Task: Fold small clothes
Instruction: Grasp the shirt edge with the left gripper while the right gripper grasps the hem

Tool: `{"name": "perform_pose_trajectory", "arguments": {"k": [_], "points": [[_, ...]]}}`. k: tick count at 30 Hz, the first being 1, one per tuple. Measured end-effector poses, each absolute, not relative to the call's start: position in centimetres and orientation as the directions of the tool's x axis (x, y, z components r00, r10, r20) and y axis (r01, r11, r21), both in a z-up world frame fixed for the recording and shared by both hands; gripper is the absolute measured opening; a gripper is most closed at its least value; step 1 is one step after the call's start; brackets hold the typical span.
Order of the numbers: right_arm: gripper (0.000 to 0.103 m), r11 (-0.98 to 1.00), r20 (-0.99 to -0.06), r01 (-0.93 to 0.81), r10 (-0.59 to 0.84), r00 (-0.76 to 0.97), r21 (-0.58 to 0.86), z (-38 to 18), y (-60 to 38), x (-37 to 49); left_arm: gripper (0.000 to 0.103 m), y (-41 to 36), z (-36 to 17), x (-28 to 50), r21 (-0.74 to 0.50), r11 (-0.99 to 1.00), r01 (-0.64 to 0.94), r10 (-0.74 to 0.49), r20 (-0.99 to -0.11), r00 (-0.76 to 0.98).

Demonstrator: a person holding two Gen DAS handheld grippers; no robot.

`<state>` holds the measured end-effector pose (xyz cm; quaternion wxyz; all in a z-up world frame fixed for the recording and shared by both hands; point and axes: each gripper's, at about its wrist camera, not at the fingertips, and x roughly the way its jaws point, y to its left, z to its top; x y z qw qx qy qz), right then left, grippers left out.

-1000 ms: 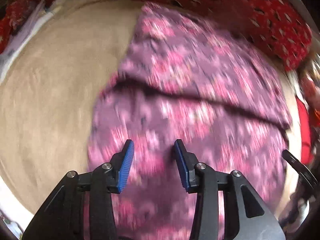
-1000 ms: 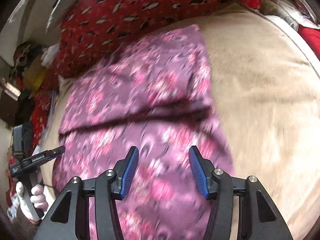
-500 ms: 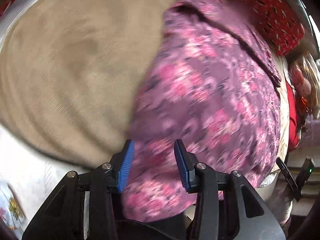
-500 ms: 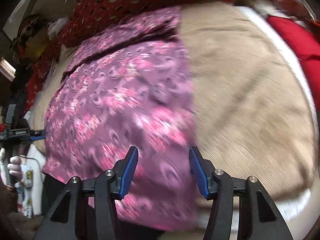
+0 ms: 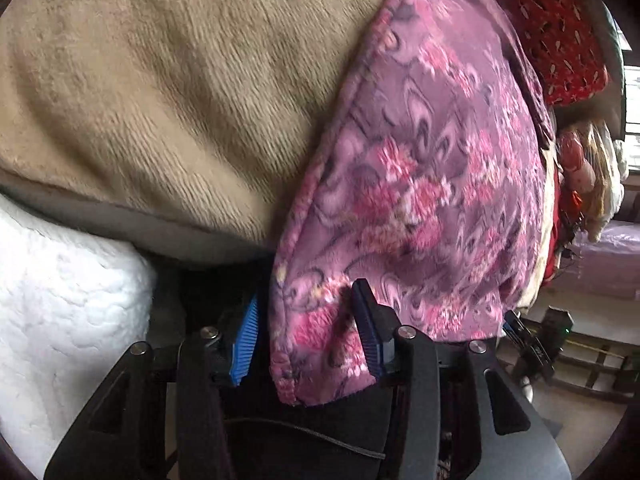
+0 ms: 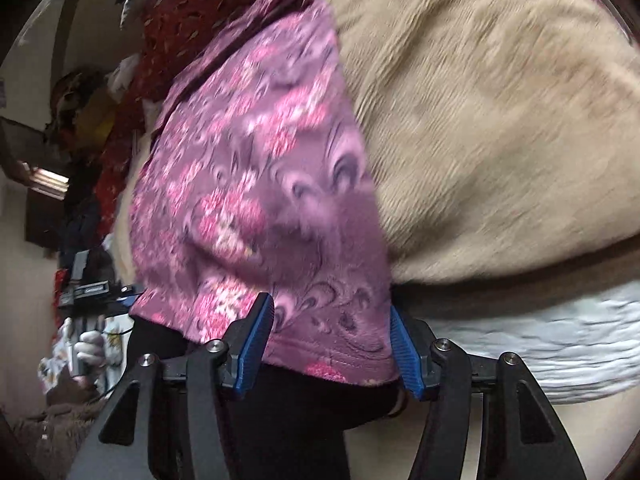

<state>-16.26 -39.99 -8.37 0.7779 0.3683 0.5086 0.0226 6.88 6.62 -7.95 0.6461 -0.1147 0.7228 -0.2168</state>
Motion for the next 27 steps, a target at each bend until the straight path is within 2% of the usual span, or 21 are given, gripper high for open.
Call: {"name": "perform_pose_trajectory", "arguments": {"k": [1,2,3,4,8,17,27], "points": [[0.054,0.728,-0.771,0.330,0.421,0.477,0.602,-8.6,-39.8,-16.3,0.035,6.2,-7.7,6.8,-0.456,0.880,0.130,-0.440,-0.888,-0.133],[0.039,0.731,-0.768,0.315,0.434,0.471,0.606,-8.8,-39.5,-16.2,0.024,5.9,-7.3,6.7,-0.456,0.878,0.145,-0.442,-0.889,-0.123],[0.016,0.733,-0.761,0.293,0.451,0.466,0.614,-8.9,-39.2,-16.2,0.008,5.8,-6.8,6.5,-0.465,0.871,0.160,-0.452,-0.885,-0.114],[0.016,0.729,-0.751,0.275,0.470,0.464,0.627,-8.9,-39.0,-16.2,0.003,5.3,-6.3,6.5,-0.465,0.868,0.173,-0.454,-0.885,-0.103],[0.015,0.735,-0.697,0.176,0.497,0.517,0.655,-6.6,-38.3,-16.5,0.003,4.4,-4.2,6.0,-0.483,0.846,0.225,-0.481,-0.874,-0.069],[0.015,0.606,-0.486,0.082,0.541,0.687,0.791,-1.1,-40.0,-15.3,0.003,5.3,1.5,9.3,-0.687,0.707,0.171,-0.700,-0.714,0.024],[0.015,0.549,-0.381,0.056,0.500,0.778,0.834,2.3,-43.8,-10.2,0.003,3.6,4.6,15.3,-0.700,0.699,0.145,-0.715,-0.684,0.147]]}}
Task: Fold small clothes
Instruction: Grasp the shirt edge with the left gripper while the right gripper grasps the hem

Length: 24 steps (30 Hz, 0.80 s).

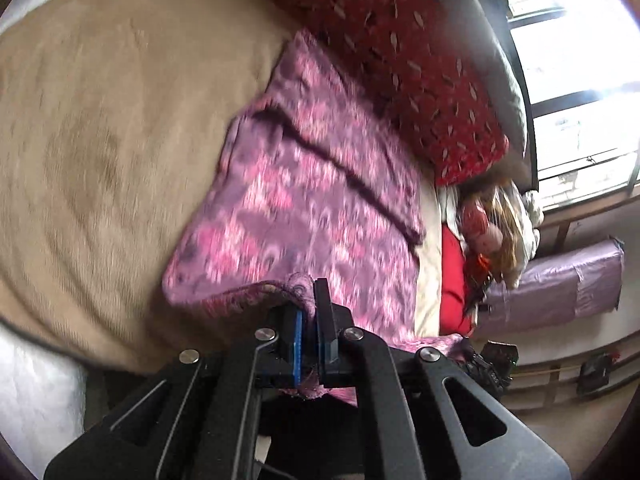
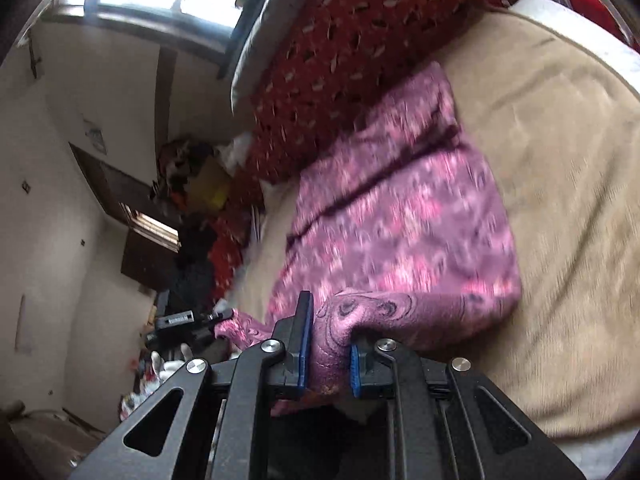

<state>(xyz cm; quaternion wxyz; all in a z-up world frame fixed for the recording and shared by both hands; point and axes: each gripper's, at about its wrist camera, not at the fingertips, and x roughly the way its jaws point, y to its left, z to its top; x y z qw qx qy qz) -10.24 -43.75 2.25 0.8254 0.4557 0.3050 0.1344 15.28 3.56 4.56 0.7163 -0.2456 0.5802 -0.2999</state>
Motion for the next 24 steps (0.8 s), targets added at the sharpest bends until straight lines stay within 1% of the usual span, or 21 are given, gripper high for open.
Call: {"name": "perform_pose_trajectory", "arguments": {"k": [6,11,20,24], "points": [[0.015,0.506,-0.330,0.058,0.467,0.821,0.861,2.6,-47.0,-5.7,0.003,1.9,6.0,20.7,-0.691,0.709,0.138,-0.703,-0.680,0.208],[0.015,0.490,-0.322,0.088,0.416,0.850,0.867,2.4,-50.1,-0.2,0.003,-0.3,6.5,25.7,-0.697,0.708,0.117,-0.700,-0.668,0.254],[0.015,0.386,-0.318,0.170,0.361,0.877,0.907,-1.0,-54.6,9.4,0.003,-4.2,3.9,34.7,-0.698,0.716,0.024,-0.676,-0.684,0.275],[0.016,0.321,-0.336,0.228,0.337,0.879,0.919,-3.3,-56.9,13.0,0.003,-6.0,1.9,38.7,-0.663,0.749,-0.018,-0.636,-0.726,0.261]]}}
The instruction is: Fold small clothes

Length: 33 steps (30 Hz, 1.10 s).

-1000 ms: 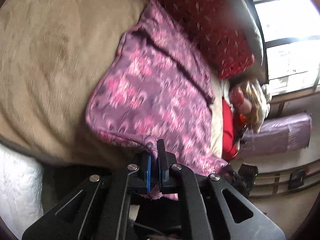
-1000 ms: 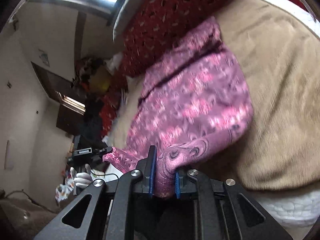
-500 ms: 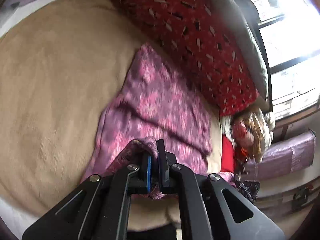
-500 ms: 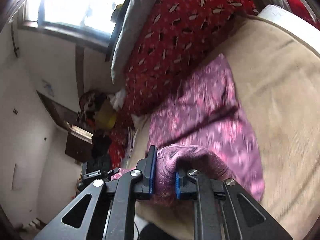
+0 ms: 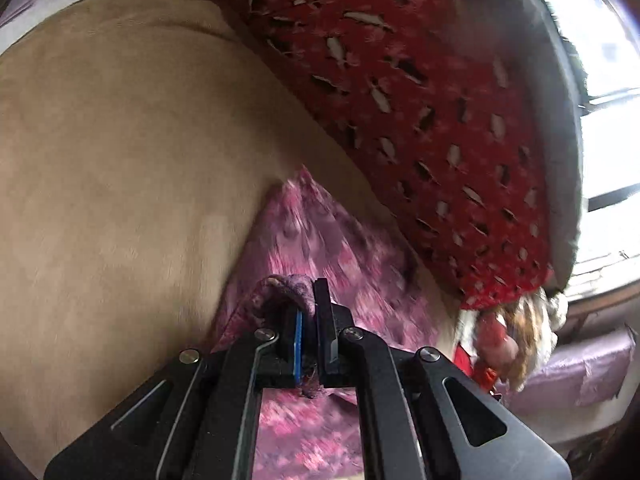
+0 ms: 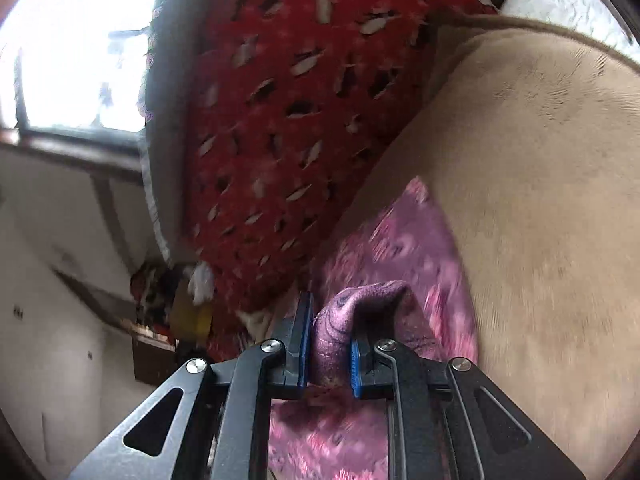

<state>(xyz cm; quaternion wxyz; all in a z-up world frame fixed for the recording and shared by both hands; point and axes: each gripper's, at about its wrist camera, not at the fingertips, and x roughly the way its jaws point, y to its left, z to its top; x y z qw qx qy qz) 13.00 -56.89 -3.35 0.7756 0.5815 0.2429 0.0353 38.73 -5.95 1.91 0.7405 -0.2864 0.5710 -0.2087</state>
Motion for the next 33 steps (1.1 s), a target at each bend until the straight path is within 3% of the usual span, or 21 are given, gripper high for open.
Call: {"name": "perform_pose_trajectory", "arguments": {"k": [5,10,13,15,18,23,26,27,30,33], "points": [[0.019,0.247,-0.409,0.335,0.381,0.829,0.909,-5.9,-58.4,16.7,0.003,-7.6,0.1,42.0,-0.647,0.759,-0.073,-0.623,-0.755,0.204],[0.021,0.138,-0.355,0.328,0.312,0.881,0.935,-5.9,-60.9,17.9,0.003,-7.5,0.4,43.3,-0.694,0.708,-0.132,-0.663,-0.717,0.215],[0.032,0.099,-0.377,0.364,0.254,0.891,0.926,-6.2,-61.7,17.3,0.003,-6.4,0.8,43.3,-0.747,0.641,-0.176,-0.711,-0.665,0.229],[0.045,0.088,-0.358,0.348,0.193,0.914,0.934,-5.9,-62.4,16.1,0.003,-6.0,1.1,43.2,-0.755,0.633,-0.171,-0.719,-0.655,0.231],[0.053,0.116,-0.326,0.309,0.168,0.930,0.944,-5.2,-62.9,14.3,0.004,-5.4,1.4,42.9,-0.762,0.630,-0.151,-0.725,-0.646,0.238],[0.054,0.343,-0.485,0.396,0.228,0.844,0.852,-3.9,-61.1,14.6,0.007,-4.3,0.7,43.3,-0.766,0.606,-0.213,-0.717,-0.642,0.272],[0.054,0.457,-0.548,0.407,0.233,0.803,0.791,-3.4,-59.5,15.4,0.019,-3.8,1.5,44.0,-0.775,0.591,-0.225,-0.705,-0.631,0.323],[0.054,0.478,-0.558,0.408,0.228,0.798,0.778,-3.2,-59.2,15.6,0.027,-4.0,2.2,44.3,-0.771,0.604,-0.202,-0.701,-0.635,0.325],[0.054,0.567,-0.599,0.407,0.202,0.775,0.716,-2.5,-58.0,17.0,0.051,-6.1,4.1,44.0,-0.636,0.771,-0.036,-0.593,-0.738,0.323],[0.054,0.642,-0.664,0.436,0.156,0.731,0.631,-2.4,-57.2,18.8,0.052,-7.5,3.3,42.9,-0.480,0.871,0.105,-0.488,-0.820,0.298]]}}
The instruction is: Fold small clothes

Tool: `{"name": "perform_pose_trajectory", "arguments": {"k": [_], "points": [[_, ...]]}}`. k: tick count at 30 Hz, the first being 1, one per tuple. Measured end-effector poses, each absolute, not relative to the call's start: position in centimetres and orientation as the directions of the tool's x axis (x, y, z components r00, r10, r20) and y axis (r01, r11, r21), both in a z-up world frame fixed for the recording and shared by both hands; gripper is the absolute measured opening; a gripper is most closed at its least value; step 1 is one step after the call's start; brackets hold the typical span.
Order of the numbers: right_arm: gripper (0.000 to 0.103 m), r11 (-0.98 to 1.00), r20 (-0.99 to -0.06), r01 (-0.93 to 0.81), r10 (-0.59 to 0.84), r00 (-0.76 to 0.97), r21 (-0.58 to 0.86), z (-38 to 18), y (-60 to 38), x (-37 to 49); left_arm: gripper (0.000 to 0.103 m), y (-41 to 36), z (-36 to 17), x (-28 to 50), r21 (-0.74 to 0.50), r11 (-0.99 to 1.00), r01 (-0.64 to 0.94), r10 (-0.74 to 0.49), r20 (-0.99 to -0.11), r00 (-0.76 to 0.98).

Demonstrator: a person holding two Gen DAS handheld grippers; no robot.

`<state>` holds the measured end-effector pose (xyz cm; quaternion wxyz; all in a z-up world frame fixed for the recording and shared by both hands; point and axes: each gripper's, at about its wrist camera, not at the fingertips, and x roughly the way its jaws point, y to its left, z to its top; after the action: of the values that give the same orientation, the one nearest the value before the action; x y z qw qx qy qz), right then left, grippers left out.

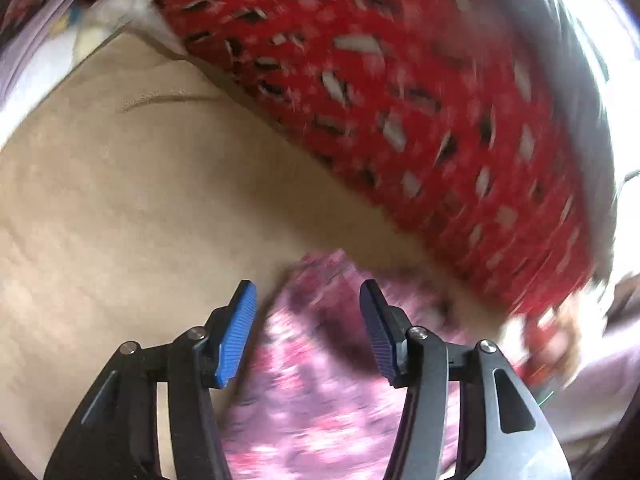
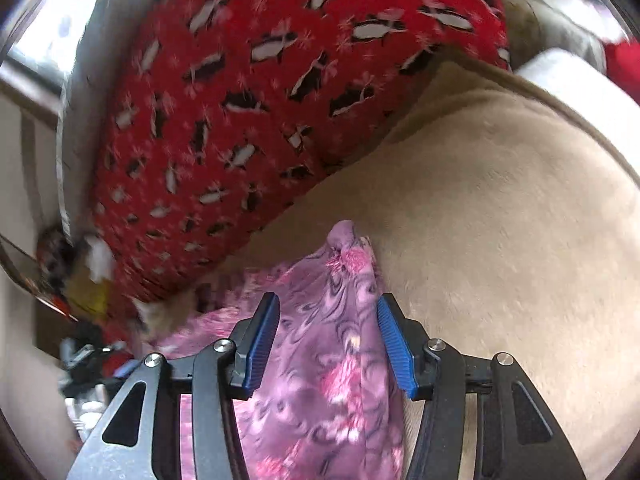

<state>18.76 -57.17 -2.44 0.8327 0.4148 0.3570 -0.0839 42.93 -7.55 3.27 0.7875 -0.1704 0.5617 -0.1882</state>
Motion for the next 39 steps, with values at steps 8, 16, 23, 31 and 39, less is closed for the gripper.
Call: {"name": "perform_pose_trajectory", "arguments": {"k": [8,16,23,31,39], "points": [[0.022,0.687,-0.722,0.466,0.124,0.681,0.558,-3.3,-56.5,20.6,0.038,-11.4,0.1,41.9,-0.350,0.914,0.206,-0.397,-0.879,0.265],[0.004,0.635,-0.528,0.355,0.098,0.844,0.686,-0.1,-59.5,18.5,0.005,-13.2,-0.3,44.4,-0.215,0.962,0.167,-0.261,-0.904,0.338],[0.010,0.521,-0.631,0.468,0.188,0.753,0.714,-6.1,-60.6,18.7,0.005,-10.3,-1.1,44.9,-0.384,0.920,0.082,-0.391,-0.877,0.280],[0.056,0.479,-0.553,0.395,0.251,0.794,0.784,-5.1,-58.3,11.7,0.017,-9.5,1.7,37.2,-0.356,0.894,0.273,-0.432,-0.847,0.310],[0.009,0.667,-0.543,0.287,0.210,0.813,0.688,-2.3,-53.7,9.7,0.018,-11.1,-1.7,33.8,-0.168,0.940,0.297,-0.263,-0.910,0.319]]}}
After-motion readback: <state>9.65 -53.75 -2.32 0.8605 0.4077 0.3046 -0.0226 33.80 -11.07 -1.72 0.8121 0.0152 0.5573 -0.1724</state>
